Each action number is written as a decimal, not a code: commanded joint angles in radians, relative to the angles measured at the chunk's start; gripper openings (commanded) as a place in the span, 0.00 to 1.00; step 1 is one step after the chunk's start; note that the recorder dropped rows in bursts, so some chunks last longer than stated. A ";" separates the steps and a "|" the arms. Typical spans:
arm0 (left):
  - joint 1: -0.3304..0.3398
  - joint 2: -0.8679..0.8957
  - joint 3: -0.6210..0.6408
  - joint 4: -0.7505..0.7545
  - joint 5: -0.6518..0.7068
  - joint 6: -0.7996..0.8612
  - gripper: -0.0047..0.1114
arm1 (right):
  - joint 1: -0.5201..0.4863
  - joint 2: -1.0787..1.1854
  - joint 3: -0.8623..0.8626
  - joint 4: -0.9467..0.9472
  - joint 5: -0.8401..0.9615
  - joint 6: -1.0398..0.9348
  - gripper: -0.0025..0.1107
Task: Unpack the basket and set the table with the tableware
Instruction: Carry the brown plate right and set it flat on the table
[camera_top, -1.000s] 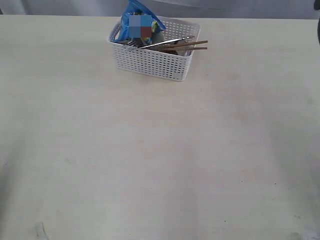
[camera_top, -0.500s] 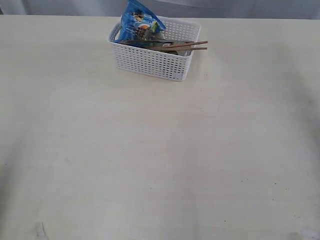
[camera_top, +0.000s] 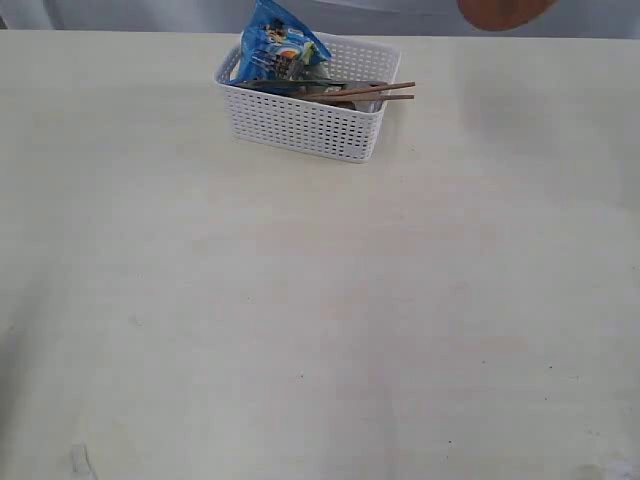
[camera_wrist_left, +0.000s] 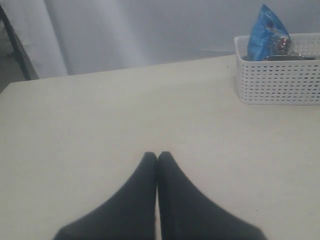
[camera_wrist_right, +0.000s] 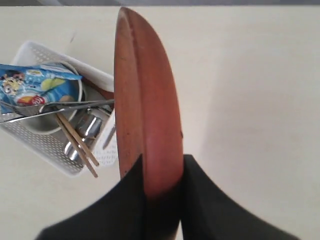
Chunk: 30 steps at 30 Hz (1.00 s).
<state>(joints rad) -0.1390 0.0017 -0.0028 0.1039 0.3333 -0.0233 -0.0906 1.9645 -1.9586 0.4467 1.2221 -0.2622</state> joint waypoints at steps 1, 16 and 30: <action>-0.007 -0.002 0.003 -0.006 -0.003 -0.003 0.04 | -0.074 -0.033 0.158 0.030 -0.001 0.030 0.02; -0.007 -0.002 0.003 -0.006 -0.003 -0.003 0.04 | -0.096 0.035 0.530 0.165 -0.210 -0.067 0.02; -0.007 -0.002 0.003 -0.006 -0.003 -0.003 0.04 | -0.094 0.127 0.530 0.146 -0.203 -0.100 0.10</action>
<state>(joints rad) -0.1390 0.0017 -0.0028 0.1039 0.3333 -0.0233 -0.1859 2.0817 -1.4290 0.6287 1.0383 -0.3430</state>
